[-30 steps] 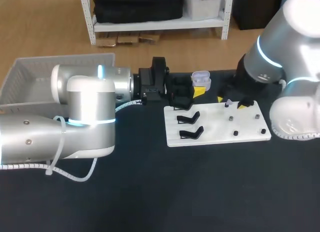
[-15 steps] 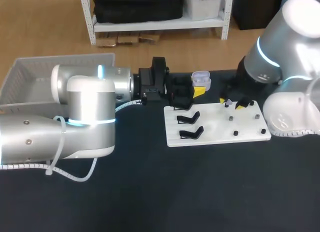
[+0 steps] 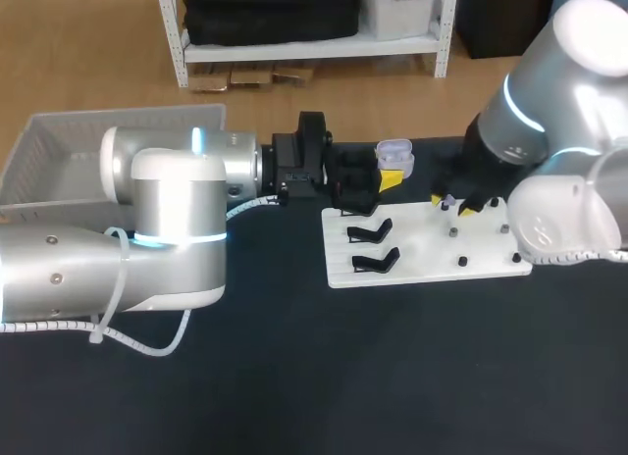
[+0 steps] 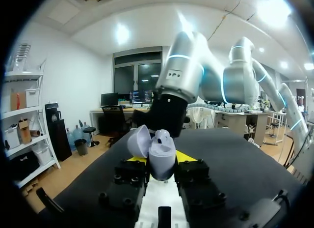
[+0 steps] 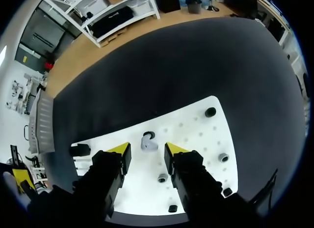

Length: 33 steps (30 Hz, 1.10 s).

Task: Pick up each earbud case from the left stands, insert the matching earbuds, close the lid, and place the case in the box.

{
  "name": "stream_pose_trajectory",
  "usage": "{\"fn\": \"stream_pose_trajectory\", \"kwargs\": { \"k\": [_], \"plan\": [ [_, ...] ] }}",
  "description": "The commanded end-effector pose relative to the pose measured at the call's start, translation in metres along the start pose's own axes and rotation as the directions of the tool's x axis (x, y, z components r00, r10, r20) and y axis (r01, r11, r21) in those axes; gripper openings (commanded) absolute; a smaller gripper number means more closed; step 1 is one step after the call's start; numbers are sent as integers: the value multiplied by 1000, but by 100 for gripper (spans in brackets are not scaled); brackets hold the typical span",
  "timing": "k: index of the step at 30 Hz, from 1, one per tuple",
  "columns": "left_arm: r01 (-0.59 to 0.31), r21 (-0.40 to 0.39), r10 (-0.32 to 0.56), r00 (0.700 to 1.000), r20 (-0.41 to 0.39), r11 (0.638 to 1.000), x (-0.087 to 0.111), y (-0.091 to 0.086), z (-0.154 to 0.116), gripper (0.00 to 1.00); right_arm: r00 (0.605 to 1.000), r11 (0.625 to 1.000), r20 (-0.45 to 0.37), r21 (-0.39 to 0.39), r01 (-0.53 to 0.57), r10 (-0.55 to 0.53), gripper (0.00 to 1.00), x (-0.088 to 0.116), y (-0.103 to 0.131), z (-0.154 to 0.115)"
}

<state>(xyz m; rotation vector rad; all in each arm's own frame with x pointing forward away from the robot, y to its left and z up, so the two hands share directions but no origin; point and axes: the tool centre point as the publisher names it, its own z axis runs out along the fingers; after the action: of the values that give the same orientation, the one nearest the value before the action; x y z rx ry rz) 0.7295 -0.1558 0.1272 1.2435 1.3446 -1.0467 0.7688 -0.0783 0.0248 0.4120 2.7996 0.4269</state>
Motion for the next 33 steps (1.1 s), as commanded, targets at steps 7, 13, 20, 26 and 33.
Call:
{"fn": "stream_pose_trajectory", "kwargs": {
  "k": [7, 13, 20, 26, 33],
  "plan": [
    [-5, -10, 5, 1000, 8, 1000, 1, -2, 0, 0, 1000, 1000, -6, 0, 0, 0, 36, -7, 3, 3],
    [-5, -10, 5, 1000, 8, 1000, 1, -2, 0, 0, 1000, 1000, -9, 5, -6, 6, 31, -6, 2, 5],
    [-5, -10, 5, 1000, 8, 1000, 1, -2, 0, 0, 1000, 1000, -10, 15, -10, 10, 31, -4, -1, 4],
    [-5, -10, 5, 1000, 8, 1000, 1, -2, 0, 0, 1000, 1000, -12, 20, -10, 11, 27, -2, -3, 3],
    [-5, -10, 5, 1000, 8, 1000, 1, -2, 0, 0, 1000, 1000, -12, 22, -10, 10, 20, -4, 0, 4]
  ]
}}
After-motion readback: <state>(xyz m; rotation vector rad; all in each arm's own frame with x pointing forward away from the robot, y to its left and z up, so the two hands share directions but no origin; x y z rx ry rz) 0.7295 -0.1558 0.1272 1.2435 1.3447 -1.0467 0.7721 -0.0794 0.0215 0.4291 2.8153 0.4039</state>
